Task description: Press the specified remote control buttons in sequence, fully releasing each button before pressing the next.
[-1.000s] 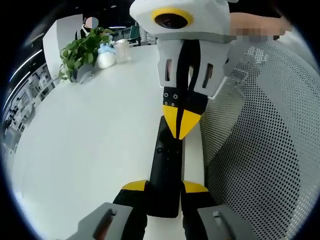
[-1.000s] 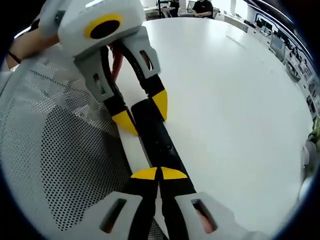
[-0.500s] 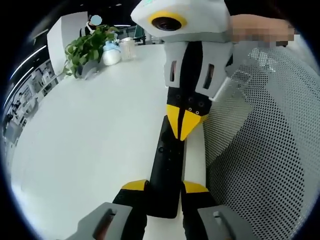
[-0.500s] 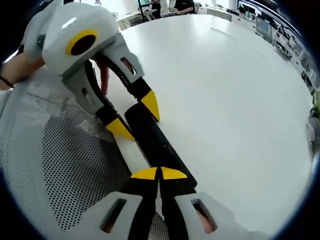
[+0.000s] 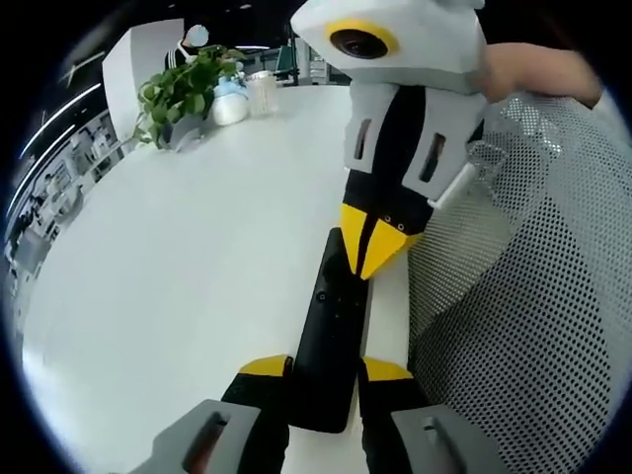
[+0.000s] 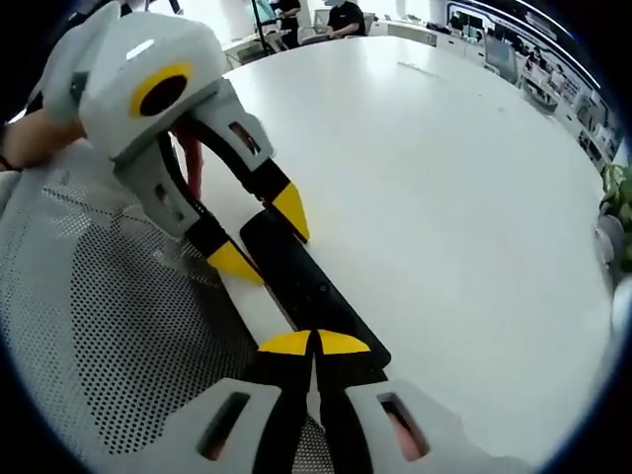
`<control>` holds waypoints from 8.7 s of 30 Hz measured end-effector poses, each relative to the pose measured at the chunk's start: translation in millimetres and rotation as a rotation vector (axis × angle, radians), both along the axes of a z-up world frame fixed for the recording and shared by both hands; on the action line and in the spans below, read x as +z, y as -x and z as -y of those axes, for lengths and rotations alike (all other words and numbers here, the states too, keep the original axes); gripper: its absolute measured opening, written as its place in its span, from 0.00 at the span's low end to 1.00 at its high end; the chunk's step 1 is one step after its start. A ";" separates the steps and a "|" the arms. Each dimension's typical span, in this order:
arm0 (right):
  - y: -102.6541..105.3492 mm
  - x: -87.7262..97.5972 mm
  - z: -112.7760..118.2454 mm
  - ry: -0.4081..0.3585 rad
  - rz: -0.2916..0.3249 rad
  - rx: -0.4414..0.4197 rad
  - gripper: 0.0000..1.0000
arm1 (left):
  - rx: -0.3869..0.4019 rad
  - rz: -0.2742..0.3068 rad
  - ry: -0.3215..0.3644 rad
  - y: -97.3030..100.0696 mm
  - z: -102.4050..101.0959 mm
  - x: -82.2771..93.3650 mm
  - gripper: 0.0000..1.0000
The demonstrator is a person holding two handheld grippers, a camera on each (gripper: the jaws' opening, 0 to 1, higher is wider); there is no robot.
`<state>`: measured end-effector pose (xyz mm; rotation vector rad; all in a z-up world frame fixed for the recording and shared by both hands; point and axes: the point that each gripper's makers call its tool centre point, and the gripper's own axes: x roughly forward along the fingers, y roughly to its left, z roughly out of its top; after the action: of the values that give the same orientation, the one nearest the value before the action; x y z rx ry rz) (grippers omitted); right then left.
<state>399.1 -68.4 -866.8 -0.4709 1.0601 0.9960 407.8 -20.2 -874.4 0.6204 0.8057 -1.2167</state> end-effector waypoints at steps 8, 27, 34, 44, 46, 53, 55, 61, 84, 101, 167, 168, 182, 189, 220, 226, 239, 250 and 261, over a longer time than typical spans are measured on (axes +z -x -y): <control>-1.8 0.3 1.1 0.005 -0.017 -0.004 0.00 | 0.002 -0.014 -0.011 -0.5 0.0 0.0 0.26; -12.0 9.8 -3.5 0.002 0.078 0.012 0.00 | -0.009 -0.014 -0.025 -0.2 -1.6 -0.1 0.26; -17.4 7.5 4.4 0.052 0.125 0.034 0.00 | -0.044 -0.002 -0.040 1.2 0.2 -0.1 0.25; -11.5 4.5 3.4 0.020 0.088 0.005 0.04 | -0.075 0.039 -0.013 3.0 0.7 0.9 0.25; -12.7 4.6 3.3 0.018 0.085 -0.008 0.06 | -0.073 0.041 -0.001 2.5 0.4 0.9 0.25; -13.8 3.0 3.9 0.018 0.107 0.006 0.04 | -0.067 0.035 0.012 1.4 2.4 1.0 0.25; -16.4 2.7 4.7 0.019 0.105 -0.001 0.02 | -0.054 0.032 0.018 1.2 3.0 1.0 0.25; -17.7 1.7 3.2 0.012 0.101 0.007 0.01 | -0.053 0.020 -0.001 0.9 3.8 0.6 0.25; -17.8 -0.2 0.2 0.096 0.155 0.115 0.00 | -0.066 -0.003 -0.001 1.1 3.2 0.3 0.25; -18.1 1.1 1.4 0.037 0.094 0.034 0.00 | -0.076 -0.007 0.016 1.4 2.8 0.8 0.25; -17.0 4.2 -15.5 -0.068 0.010 -0.052 0.00 | -0.140 -0.006 0.011 10.0 13.8 0.7 0.24; -16.4 2.9 -14.7 -0.059 0.015 -0.045 0.00 | -0.139 -0.007 0.011 10.0 13.8 0.7 0.24; -18.5 0.2 -15.4 -0.063 0.044 -0.040 0.00 | -0.141 -0.005 0.015 10.4 14.2 0.7 0.25; -21.8 -2.4 -15.2 -0.071 0.059 -0.065 0.00 | -0.143 -0.005 0.016 10.0 14.1 0.3 0.24; -23.2 -2.3 -14.0 -0.068 0.040 -0.096 0.00 | -0.147 -0.003 0.018 9.6 14.9 0.3 0.24; -22.1 -2.3 -15.2 -0.063 0.072 -0.055 0.00 | -0.148 -0.003 0.018 9.6 14.9 0.5 0.24; -24.2 -2.5 -14.6 -0.073 0.050 -0.092 0.00 | -0.147 -0.003 0.018 9.9 14.8 0.9 0.24; -23.6 -2.5 -13.5 -0.080 0.026 -0.113 0.00 | -0.142 -0.002 0.023 9.6 15.0 0.6 0.24; -25.4 -2.5 -7.5 -0.055 0.038 -0.105 0.00 | -0.140 -0.002 0.025 9.8 15.5 0.7 0.24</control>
<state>424.4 -60.9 -869.3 -0.3842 1.0110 0.9172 398.0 -35.6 -873.7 0.6642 0.7576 -1.3525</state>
